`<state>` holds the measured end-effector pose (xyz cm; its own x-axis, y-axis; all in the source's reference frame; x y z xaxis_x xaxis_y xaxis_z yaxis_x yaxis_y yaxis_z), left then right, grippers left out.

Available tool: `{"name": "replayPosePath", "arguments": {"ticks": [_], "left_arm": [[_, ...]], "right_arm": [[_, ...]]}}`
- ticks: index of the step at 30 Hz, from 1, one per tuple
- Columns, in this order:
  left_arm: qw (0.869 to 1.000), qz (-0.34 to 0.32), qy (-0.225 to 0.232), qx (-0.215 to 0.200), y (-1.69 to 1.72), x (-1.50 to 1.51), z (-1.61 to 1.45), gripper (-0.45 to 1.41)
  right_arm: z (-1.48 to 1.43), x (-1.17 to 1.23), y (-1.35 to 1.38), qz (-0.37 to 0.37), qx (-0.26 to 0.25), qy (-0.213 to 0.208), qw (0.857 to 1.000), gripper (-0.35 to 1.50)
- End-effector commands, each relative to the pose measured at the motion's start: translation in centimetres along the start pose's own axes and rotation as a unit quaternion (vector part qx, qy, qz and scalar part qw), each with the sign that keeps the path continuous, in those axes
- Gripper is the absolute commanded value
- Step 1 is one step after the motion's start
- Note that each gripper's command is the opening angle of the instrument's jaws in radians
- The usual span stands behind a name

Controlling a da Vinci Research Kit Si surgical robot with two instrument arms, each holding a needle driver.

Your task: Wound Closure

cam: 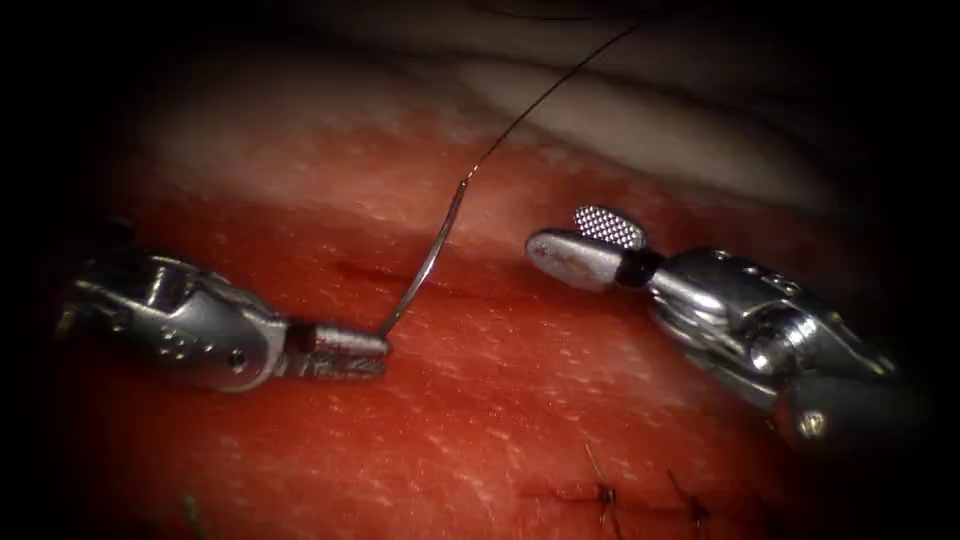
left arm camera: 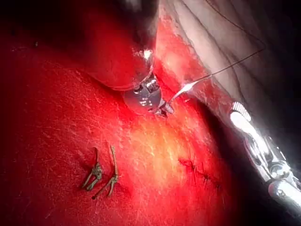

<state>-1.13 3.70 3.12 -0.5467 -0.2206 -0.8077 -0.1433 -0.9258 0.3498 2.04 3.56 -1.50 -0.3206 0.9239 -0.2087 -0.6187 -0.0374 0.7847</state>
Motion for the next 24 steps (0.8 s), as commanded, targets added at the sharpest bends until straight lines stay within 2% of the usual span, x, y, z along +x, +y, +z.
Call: {"name": "replayPosePath", "arguments": {"ticks": [1, 6, 14, 24], "left_arm": [[1.0, -0.002, -0.001, -0.002, 0.08, -0.01, 0.05, -0.35], [1.0, 0.008, 0.006, 0.008, 0.05, 0.07, 0.0, -0.35], [0.999, 0.017, 0.031, 0.017, 0.0, 0.17, -0.06, -0.35], [0.999, 0.024, 0.041, 0.026, -0.05, 0.27, -0.12, -0.35]], "right_arm": [[0.12, -0.01, -0.07, 0.0, 0.001, 0.002, 1.0, 0.52], [0.27, -0.07, -0.14, 0.001, 0.0, 0.007, 1.0, 0.51], [0.58, -0.23, -0.08, 0.014, 0.002, -0.002, 1.0, 0.49], [0.73, -0.32, -0.1, 0.039, 0.023, -0.016, 0.999, 0.49]]}}
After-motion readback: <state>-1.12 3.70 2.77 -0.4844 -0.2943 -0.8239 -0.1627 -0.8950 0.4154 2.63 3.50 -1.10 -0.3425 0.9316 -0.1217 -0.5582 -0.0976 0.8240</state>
